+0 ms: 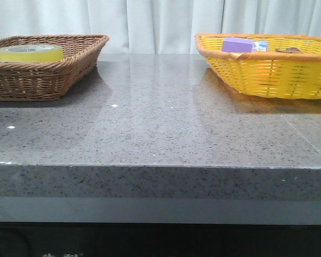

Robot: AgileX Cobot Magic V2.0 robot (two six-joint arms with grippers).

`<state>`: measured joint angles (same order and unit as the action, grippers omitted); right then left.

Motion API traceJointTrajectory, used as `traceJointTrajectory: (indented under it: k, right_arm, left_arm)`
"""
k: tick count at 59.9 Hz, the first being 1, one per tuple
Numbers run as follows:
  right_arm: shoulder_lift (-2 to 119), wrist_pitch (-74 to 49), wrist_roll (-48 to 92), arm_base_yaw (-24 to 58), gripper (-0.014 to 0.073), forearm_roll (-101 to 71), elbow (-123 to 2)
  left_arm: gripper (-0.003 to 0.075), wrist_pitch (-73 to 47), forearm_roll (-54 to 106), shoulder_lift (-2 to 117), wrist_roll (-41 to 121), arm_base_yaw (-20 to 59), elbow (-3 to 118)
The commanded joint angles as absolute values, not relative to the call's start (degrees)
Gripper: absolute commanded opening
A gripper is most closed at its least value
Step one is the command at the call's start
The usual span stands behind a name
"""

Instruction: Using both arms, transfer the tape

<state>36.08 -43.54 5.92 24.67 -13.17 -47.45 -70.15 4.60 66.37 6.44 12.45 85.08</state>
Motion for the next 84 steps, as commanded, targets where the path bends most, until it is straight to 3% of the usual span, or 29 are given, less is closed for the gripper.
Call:
traceJointTrajectory:
  k: [1,28,64,71,84]
  right_arm:
    - [36.0,-39.7,6.0,24.7,0.0286,-14.0,-48.8]
    - [36.0,-39.7,6.0,24.7,0.0286,-14.4,-48.8]
    - [36.0,-39.9,6.0,24.7,0.0282,-14.4,-48.8]
    - [36.0,-39.9,6.0,24.7,0.0194,-14.4,-48.8]
    - [36.0,-39.9,6.0,24.7,-0.0076,-14.4,-48.8]
  left_arm:
    - [0.04,-64.4,5.0,58.9,5.5,13.0,80.2]
    - [0.04,-57.9,5.0,34.1,3.8,13.0,55.1]
    - [0.0395,-50.6,5.2,31.5,3.6,13.0,49.7]
    - [0.0315,-50.6,5.2,31.5,3.6,13.0,49.7]
    - [0.0051,-48.7,5.2,31.5,3.6,13.0,49.7]
